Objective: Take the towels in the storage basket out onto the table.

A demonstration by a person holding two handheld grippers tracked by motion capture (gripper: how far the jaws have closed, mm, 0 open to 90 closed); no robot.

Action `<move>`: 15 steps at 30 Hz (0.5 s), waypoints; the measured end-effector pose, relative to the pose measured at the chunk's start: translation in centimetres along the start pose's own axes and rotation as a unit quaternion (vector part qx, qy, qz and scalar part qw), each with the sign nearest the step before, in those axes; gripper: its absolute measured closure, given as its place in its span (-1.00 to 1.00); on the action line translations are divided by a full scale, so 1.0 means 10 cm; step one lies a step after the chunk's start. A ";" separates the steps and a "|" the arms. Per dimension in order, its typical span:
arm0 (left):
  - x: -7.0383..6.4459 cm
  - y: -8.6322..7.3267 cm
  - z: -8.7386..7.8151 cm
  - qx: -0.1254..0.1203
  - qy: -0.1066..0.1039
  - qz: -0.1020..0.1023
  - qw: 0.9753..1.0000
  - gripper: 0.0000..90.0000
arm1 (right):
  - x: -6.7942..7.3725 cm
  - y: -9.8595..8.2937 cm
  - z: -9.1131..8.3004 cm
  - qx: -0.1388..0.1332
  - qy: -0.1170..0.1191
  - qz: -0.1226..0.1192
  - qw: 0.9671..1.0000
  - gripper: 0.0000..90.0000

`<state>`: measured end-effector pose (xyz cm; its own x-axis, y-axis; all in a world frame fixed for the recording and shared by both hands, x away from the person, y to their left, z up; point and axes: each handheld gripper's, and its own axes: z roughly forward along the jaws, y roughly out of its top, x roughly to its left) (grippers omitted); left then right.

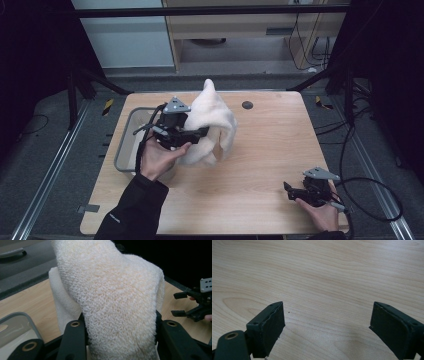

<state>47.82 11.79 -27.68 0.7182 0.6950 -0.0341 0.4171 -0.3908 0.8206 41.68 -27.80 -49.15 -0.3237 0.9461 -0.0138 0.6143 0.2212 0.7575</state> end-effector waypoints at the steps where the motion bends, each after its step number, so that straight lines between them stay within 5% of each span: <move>1: -0.01 -0.01 0.03 0.002 -0.002 0.000 1.000 0.25 | 0.00 0.00 0.00 0.000 0.000 0.000 1.000 -0.73; 15: -0.11 -0.14 0.49 0.030 -0.019 0.003 0.999 0.25 | -0.01 -0.01 0.00 -0.004 -0.004 -0.004 1.000 -0.73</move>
<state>49.20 8.60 -31.63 0.7413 0.6692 -0.0515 0.4437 -0.4309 0.7858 41.63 -27.90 -49.21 -0.3217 0.9465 -0.0249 0.6057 0.2259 0.7630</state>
